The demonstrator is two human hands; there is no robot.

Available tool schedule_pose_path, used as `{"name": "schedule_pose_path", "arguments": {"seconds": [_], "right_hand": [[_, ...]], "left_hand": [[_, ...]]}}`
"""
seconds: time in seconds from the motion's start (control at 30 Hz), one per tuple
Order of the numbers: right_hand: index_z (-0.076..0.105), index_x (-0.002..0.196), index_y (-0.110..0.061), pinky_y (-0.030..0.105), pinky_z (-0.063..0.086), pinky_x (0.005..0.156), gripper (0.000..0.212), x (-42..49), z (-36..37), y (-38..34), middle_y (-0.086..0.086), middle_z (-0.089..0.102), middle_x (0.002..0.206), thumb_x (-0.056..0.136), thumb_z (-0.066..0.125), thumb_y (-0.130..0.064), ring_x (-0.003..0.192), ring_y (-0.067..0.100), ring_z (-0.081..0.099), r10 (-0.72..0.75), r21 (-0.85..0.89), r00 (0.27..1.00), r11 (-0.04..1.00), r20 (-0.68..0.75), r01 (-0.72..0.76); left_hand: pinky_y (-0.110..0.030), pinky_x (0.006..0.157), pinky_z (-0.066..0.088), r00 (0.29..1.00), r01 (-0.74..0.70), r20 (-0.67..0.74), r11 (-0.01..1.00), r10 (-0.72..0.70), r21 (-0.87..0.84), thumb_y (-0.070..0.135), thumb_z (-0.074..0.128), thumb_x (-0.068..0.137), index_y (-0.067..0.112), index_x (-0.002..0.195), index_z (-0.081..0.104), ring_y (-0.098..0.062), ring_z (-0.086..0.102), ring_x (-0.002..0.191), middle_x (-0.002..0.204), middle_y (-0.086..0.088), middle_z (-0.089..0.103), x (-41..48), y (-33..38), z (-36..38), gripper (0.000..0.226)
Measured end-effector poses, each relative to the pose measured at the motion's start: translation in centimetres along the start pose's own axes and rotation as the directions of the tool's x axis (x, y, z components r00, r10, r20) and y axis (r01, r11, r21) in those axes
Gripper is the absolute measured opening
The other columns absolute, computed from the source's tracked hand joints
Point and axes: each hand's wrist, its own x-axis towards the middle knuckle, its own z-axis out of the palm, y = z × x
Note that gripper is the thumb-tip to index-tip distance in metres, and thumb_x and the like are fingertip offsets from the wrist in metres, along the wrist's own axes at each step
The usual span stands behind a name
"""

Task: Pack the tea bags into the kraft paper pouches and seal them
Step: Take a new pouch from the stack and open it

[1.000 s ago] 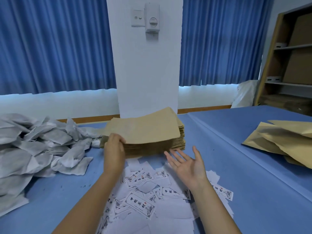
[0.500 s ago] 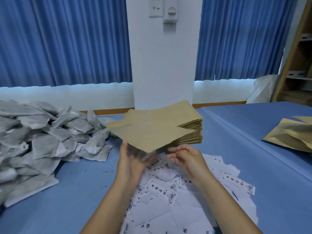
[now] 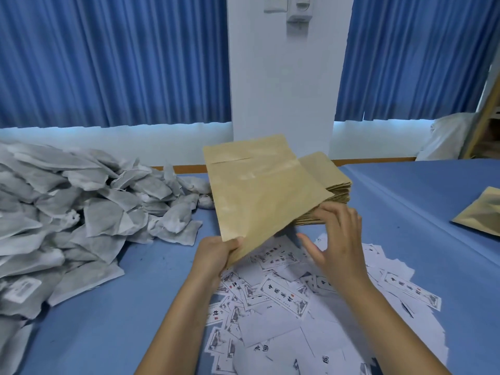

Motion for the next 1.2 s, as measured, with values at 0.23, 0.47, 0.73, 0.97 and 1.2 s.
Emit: {"name": "schedule_pose_path", "arguments": {"seconds": [0.23,0.47,0.73,0.97,1.2], "right_hand": [[0.074,0.085,-0.019,0.032,0.033,0.092,0.006,0.5,0.1,-1.6,-0.008,0.070,0.093,0.080,0.076,-0.016,0.097,0.019,0.058,-0.224,-0.001,0.973,0.975,0.049,0.224],[0.076,0.078,-0.015,0.026,0.043,0.057,0.012,-0.1,0.4,-2.3,-0.006,0.066,0.073,0.074,0.080,-0.004,0.066,0.016,0.058,-0.102,0.161,0.981,0.984,0.168,0.074],[0.071,0.065,-0.017,0.013,0.031,0.054,0.019,-0.9,1.2,-3.7,-0.011,0.059,0.064,0.062,0.086,-0.007,0.072,0.003,0.048,0.217,0.171,0.928,0.945,0.304,-0.277],[0.069,0.059,-0.019,0.008,0.035,0.058,0.021,-1.0,1.1,-3.7,-0.014,0.058,0.063,0.059,0.087,-0.008,0.076,0.001,0.048,0.277,0.202,0.890,0.909,0.363,-0.366],[0.060,0.055,-0.014,0.017,0.033,0.054,0.026,-0.9,0.8,-3.5,-0.010,0.054,0.062,0.061,0.083,-0.002,0.077,0.004,0.046,0.265,0.218,0.878,0.902,0.398,-0.372]], "left_hand": [[-0.019,0.049,0.044,0.999,-0.036,-0.004,0.999,0.036,0.025,0.015,0.070,0.085,0.010,0.066,0.061,-0.007,0.053,0.041,0.049,0.007,0.060,-0.3,0.1,-0.6,0.022],[-0.021,0.046,0.052,0.989,0.150,0.084,0.785,-0.125,-0.601,0.028,0.051,0.098,0.000,0.093,0.059,-0.020,0.066,0.062,0.075,-0.013,0.067,-1.0,0.7,-0.6,0.029],[-0.020,0.065,0.056,0.978,-0.127,0.121,0.946,0.169,-0.299,0.007,0.048,0.096,-0.004,0.091,0.063,-0.022,0.072,0.085,0.086,-0.016,0.073,-4.2,-1.9,5.4,0.019],[-0.016,0.065,0.055,0.988,-0.064,0.109,0.923,0.114,-0.379,-0.001,0.052,0.094,-0.009,0.095,0.065,-0.024,0.073,0.084,0.088,-0.025,0.071,-4.7,-2.4,5.1,0.016],[-0.020,0.072,0.056,0.984,-0.058,0.126,0.901,0.123,-0.431,-0.003,0.055,0.091,-0.012,0.093,0.064,-0.026,0.072,0.088,0.090,-0.027,0.070,-4.4,-3.2,5.3,0.013]]}}
